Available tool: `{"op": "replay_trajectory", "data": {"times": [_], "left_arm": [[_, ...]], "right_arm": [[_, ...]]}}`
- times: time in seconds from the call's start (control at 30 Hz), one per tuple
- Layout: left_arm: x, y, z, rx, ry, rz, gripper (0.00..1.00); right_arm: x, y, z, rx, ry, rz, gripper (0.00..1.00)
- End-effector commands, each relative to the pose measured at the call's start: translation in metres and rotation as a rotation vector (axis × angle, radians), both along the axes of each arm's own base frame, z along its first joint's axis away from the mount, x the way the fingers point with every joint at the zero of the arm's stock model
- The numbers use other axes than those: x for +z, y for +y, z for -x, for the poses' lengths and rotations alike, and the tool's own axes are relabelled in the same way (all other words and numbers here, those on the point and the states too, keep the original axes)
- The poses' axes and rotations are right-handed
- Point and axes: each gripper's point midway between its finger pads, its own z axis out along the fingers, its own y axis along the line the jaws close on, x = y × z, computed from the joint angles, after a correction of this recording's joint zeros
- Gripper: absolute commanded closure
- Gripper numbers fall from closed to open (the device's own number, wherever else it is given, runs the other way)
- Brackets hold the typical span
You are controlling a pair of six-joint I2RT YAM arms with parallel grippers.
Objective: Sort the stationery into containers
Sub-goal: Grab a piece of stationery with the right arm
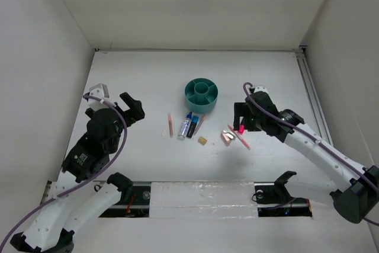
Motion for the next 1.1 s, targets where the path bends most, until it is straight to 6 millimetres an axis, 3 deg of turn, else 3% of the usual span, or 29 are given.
{"op": "replay_trajectory", "data": {"times": [0.0, 0.17, 0.33, 0.63, 0.9, 1.07], "left_arm": [[0.01, -0.007, -0.001, -0.04, -0.046, 0.025, 0.0], [0.014, -0.008, 0.003, -0.06, -0.059, 0.031, 0.0], [0.022, -0.009, 0.008, -0.081, -0.092, 0.048, 0.0], [0.027, -0.015, 0.012, -0.126, -0.112, 0.064, 0.0], [0.035, -0.012, 0.016, -0.126, -0.147, 0.083, 0.0], [0.035, -0.013, 0.017, -0.135, -0.146, 0.085, 0.0]], "right_arm": [[-0.009, 0.006, -0.002, -0.063, 0.024, -0.038, 0.0], [-0.04, 0.021, 0.013, -0.084, 0.109, -0.084, 0.0], [-0.066, 0.011, 0.023, -0.167, 0.15, -0.082, 0.0], [-0.083, -0.009, 0.032, -0.28, 0.153, -0.052, 0.03], [-0.089, 0.0, 0.02, -0.248, 0.179, 0.015, 0.06], [-0.105, 0.002, 0.015, -0.209, 0.226, 0.072, 0.08]]}}
